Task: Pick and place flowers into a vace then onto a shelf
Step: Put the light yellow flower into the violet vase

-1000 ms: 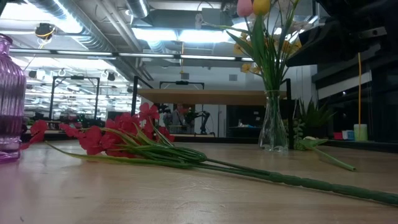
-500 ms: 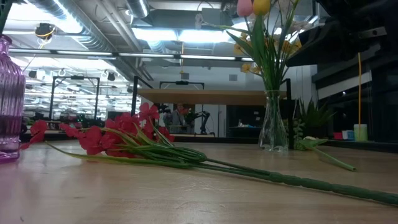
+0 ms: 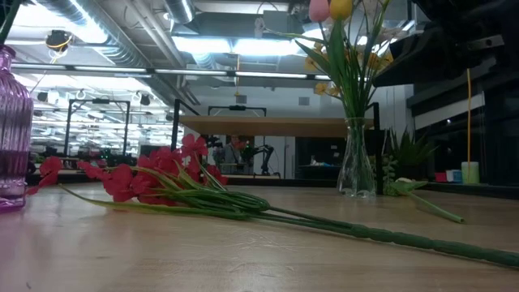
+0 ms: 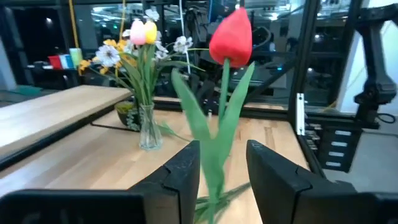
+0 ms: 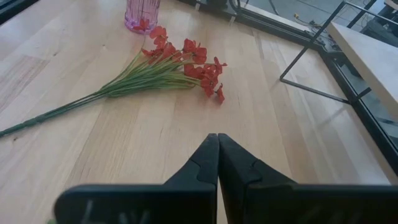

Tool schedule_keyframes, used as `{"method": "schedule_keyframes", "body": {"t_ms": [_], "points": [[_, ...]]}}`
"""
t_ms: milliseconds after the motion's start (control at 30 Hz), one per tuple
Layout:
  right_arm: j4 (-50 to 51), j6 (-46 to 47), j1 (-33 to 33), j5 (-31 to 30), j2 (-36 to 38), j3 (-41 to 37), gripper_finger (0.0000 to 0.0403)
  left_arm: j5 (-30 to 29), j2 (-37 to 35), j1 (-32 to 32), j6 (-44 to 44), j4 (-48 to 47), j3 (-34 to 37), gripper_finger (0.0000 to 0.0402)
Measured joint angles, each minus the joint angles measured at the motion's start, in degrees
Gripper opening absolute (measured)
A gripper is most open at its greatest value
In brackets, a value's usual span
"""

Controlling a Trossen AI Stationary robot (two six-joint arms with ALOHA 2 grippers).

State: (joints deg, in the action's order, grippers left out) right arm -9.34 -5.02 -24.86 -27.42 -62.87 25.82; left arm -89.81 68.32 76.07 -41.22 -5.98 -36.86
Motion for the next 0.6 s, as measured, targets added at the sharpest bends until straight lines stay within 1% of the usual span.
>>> {"method": "schedule_keyframes", "body": {"t_ms": [100,200,333,467,600], "points": [[-0.4,0.0,0.0,0.0,0.0,0.0,0.0007,-0.1,-0.3,-2.1,0.1,-0.1,0.0,0.0125],[-0.9,0.0,0.0,0.0,0.0,0.0,0.0007,-0.2,-1.4,-6.0,1.7,-0.3,0.0,0.0125],[-1.1,0.5,0.0,0.0,0.0,0.0,0.0007,-0.1,-4.0,-11.4,6.5,-0.3,0.0,0.012],[-1.1,1.8,0.0,0.1,0.0,0.0,0.0007,-0.2,-7.6,-15.1,10.2,-0.3,0.0,0.0094],[-1.1,2.0,0.0,0.1,0.0,0.0,0.0007,1.7,-10.8,-17.0,12.7,-0.3,0.0,0.0061]]}}
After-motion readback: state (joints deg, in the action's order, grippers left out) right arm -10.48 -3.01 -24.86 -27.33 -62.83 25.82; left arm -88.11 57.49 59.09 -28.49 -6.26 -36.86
